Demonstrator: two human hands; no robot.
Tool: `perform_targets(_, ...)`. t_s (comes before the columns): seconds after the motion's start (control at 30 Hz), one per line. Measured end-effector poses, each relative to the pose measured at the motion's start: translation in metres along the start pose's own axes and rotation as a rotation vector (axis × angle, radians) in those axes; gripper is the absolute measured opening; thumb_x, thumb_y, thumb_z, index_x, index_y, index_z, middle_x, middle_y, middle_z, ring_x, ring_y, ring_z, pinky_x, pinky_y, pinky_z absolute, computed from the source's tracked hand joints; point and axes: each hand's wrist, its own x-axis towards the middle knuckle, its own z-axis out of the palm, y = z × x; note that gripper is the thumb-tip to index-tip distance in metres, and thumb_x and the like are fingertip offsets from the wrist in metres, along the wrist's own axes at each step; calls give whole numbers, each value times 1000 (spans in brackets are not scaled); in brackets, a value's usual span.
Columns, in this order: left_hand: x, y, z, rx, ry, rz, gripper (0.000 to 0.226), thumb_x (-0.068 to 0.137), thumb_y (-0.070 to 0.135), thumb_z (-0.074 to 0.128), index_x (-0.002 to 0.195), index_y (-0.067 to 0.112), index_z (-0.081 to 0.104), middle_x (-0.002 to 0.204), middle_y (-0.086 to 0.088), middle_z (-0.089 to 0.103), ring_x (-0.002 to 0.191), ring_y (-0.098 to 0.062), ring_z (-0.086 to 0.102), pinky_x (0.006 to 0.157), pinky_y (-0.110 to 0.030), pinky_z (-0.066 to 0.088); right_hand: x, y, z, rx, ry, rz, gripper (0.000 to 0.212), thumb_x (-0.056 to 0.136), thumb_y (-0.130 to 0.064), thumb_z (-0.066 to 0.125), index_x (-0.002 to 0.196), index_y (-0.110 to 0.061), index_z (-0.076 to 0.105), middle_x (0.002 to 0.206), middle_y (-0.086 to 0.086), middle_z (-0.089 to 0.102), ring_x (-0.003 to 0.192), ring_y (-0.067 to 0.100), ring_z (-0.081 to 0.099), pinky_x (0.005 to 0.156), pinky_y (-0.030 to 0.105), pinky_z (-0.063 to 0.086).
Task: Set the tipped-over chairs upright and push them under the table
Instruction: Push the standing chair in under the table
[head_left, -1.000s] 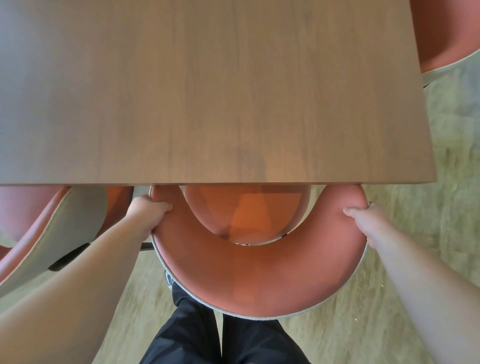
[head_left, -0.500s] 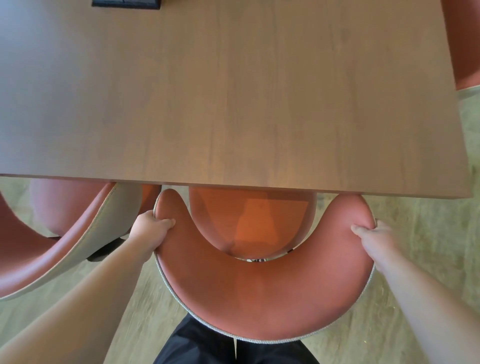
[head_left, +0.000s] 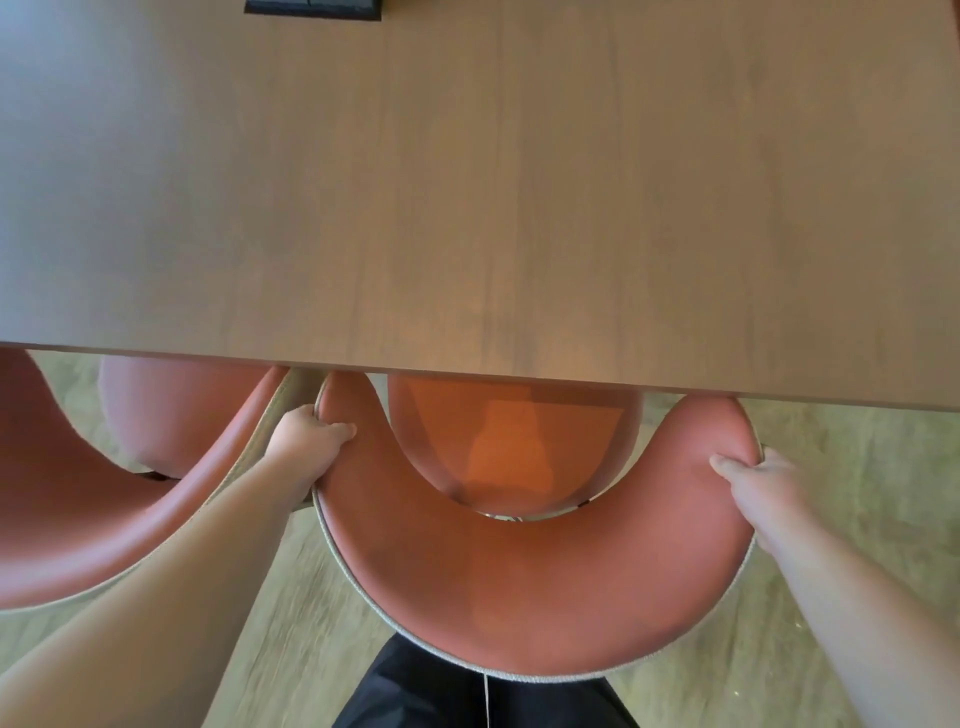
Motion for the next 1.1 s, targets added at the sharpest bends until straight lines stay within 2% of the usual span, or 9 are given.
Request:
perform_targets(0.17,11,3,-12,10,13,8,18,85,21,81,95,13,67,93,-12,76,82,-33,75,80,-48,64,-5,-6,13,-13,18,2,26,87,-26,76,105,-11,63,101,13,71,91,36,69,89,51,56)
perform_targets(0.3,14,4,-14,-12,6,-1,19,85,21,81,94,14,66,93,-12,76,82,-34,75,81,-51,64,-5,-8,18,2,18,14,31,88,-25,75,111,-8,63,104,13,70,90,34,68,87,46,55)
perform_targets(0.4,14,5,-11,2,14,10,17,86,23,80,92,16,65,92,-10,75,80,-31,73,77,-45,63,-1,-13,16,16,19,9,17,89,-23,75,95,-14,62,95,10,70,78,27,66,76,39,51)
perform_targets(0.5,15,8,-8,22,16,21,18,87,24,79,94,14,65,92,-10,74,82,-32,73,80,-49,63,-1,-12,12,9,30,7,16,90,-23,75,87,-18,60,92,9,69,78,28,66,72,38,51)
perform_targets(0.6,15,12,-3,25,3,26,16,88,24,78,93,17,64,93,-11,74,82,-33,73,81,-50,63,0,-12,9,-4,32,13,17,90,-23,75,88,-17,59,91,9,69,80,31,66,80,43,54)
perform_targets(0.7,14,16,-1,34,9,36,16,89,24,78,91,19,63,94,-11,74,83,-34,73,82,-51,63,2,-13,6,0,30,13,18,90,-24,74,95,-13,60,93,10,68,78,29,65,78,41,51)
perform_targets(0.9,15,20,1,55,2,19,18,89,26,78,94,16,64,97,-13,75,86,-36,73,85,-54,62,5,-17,4,-32,25,25,37,89,-30,75,112,-4,62,106,14,70,92,36,67,82,42,52)
perform_targets(1.03,15,22,1,69,-13,22,24,90,31,78,100,12,67,96,-12,75,85,-34,73,85,-51,62,3,-21,4,-34,21,3,24,89,-30,75,91,-13,59,99,14,70,76,27,65,67,35,48)
perform_targets(1.1,12,25,0,77,-27,12,32,90,36,78,104,9,68,96,-11,75,86,-33,73,85,-49,62,1,-24,3,-37,2,-1,26,88,-33,76,87,-16,57,99,14,69,76,26,65,64,35,47)
